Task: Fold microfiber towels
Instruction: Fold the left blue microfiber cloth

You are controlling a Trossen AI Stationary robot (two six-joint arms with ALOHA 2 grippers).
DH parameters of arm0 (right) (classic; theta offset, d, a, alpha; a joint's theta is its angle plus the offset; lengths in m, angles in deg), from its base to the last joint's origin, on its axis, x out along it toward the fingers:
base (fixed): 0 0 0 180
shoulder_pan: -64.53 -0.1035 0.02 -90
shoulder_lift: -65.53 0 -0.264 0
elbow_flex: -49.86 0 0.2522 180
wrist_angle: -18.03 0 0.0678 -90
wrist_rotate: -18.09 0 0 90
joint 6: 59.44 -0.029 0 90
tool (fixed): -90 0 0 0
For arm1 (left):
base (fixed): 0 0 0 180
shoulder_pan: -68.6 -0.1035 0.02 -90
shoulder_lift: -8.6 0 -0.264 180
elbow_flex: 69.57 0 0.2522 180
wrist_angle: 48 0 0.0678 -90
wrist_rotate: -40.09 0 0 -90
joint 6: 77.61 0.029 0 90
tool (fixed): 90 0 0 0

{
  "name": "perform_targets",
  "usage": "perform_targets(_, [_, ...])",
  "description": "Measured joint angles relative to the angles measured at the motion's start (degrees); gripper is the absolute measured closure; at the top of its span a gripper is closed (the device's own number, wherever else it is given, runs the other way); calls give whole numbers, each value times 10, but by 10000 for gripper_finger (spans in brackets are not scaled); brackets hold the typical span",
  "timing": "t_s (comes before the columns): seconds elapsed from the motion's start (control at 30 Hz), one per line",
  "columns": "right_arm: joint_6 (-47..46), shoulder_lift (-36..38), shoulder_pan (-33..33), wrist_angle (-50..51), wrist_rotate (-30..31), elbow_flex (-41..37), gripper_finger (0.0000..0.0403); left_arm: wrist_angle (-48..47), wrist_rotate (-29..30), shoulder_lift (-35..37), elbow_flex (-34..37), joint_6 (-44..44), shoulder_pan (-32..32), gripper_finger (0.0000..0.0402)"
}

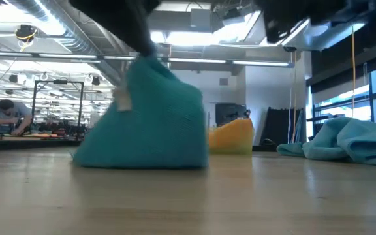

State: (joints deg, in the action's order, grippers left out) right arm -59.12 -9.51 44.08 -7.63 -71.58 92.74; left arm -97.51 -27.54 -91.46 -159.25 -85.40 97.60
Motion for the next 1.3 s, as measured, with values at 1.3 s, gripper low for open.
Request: perform_targets(1.3, [-9, -338, 133, 120, -166, 272, 209, -148, -66, 46, 28, -272, 139, 402])
